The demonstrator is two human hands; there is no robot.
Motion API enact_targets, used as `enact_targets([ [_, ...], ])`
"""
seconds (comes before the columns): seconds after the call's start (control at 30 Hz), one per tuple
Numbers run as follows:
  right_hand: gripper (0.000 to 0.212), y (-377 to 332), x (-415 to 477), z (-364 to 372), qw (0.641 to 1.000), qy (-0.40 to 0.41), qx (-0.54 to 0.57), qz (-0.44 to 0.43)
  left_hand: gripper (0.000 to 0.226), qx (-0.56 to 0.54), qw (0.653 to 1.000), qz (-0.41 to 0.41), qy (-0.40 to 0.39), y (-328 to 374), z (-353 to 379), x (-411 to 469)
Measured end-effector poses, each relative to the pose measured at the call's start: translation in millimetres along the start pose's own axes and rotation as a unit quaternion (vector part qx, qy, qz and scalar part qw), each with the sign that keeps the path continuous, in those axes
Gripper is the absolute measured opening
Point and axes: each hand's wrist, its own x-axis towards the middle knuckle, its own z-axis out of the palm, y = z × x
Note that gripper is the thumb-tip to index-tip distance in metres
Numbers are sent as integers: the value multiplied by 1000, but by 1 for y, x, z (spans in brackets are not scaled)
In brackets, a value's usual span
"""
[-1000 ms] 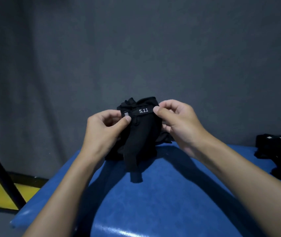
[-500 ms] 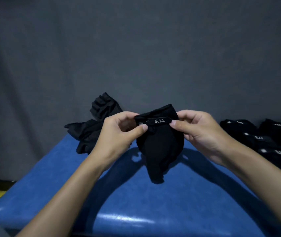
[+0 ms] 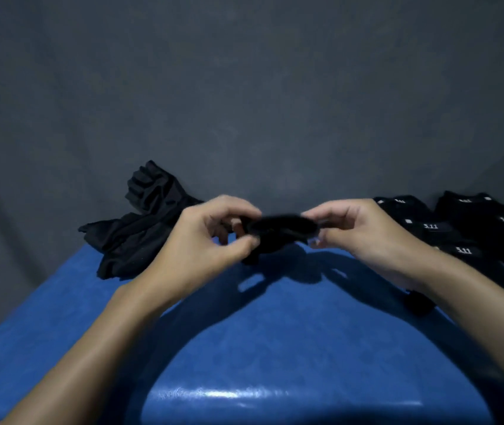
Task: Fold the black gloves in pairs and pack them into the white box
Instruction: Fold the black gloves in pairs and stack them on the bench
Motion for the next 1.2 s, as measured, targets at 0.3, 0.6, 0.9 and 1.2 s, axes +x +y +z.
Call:
enact_targets([
  [0.3,14,26,-2,1,971,-17,-225,72,14,133,983,-123,-26,-25,12,-16],
  [0.6,22,41,-4,12,979,-30,-157,125,11,209,957,-183,-86,-32,31,-21],
  [0.9,23,36,-14,16,984,-16,-169,59,16,219,958,-174,-69,-47,31,-21],
  [1.2,23,44,-34,11,966,-111,-232,-31,56,257,942,-134,-171,-44,36,-22],
])
